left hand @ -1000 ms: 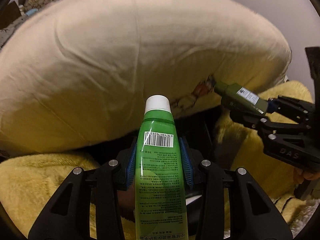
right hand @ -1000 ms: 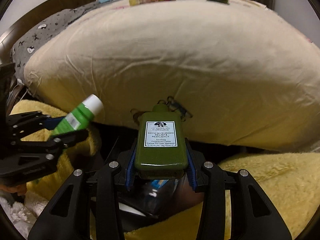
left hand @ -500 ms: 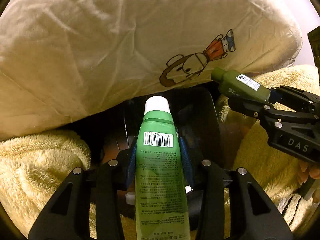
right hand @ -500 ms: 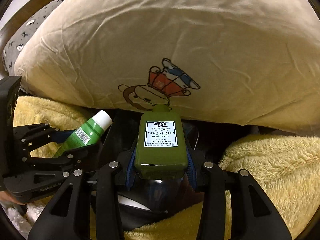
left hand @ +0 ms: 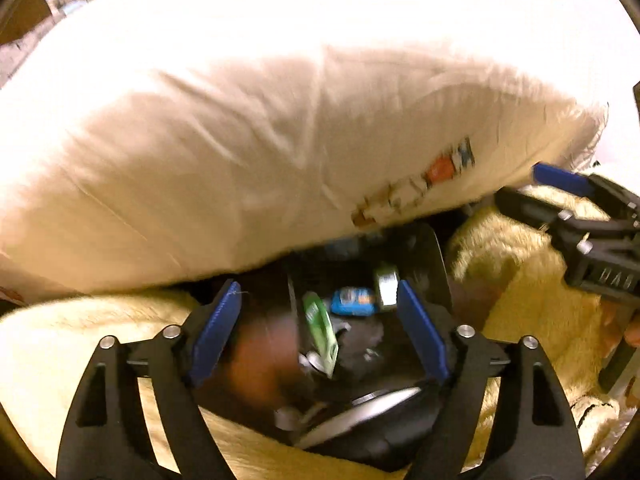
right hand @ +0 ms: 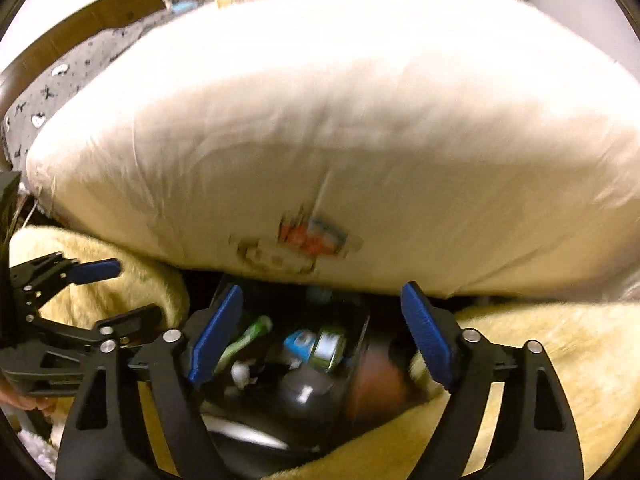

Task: Collect trash
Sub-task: 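Lower both held items into the bin and open both tools, then grasp the yellow bottle with left tool while right tool grasps the other olive bottle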

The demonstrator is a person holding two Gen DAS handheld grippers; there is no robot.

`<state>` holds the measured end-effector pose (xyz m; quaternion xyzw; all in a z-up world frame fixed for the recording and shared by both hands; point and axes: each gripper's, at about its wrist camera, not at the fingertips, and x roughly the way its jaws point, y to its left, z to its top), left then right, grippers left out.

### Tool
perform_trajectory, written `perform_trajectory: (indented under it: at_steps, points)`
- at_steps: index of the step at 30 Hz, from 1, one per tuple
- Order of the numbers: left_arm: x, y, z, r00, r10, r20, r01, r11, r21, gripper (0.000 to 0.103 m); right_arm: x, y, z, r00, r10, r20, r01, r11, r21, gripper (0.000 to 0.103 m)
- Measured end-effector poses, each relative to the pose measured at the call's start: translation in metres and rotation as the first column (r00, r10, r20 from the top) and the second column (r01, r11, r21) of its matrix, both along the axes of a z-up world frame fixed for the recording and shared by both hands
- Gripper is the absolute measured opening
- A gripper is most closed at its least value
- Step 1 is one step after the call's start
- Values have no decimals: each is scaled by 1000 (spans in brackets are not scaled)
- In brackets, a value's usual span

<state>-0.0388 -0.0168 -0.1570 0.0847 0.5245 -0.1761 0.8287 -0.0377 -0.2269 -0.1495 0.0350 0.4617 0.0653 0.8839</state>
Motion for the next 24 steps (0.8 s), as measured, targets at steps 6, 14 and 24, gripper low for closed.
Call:
perform_trajectory:
  at_steps: [6,14,24]
  points:
    - [13,17,54,983,63,173,-59,998,-32,83,7,-25,61,977,-68,203,88,992,-88,90]
    - [58,21,101,944,93,316,-78,995,-61,83,53,-44,102,934,-126,333,182,973,-141,92]
    - [148,-8,114,937,65,343,-26,993,-118,83,144,-53,103,939,-179,294,208,976,-69,92]
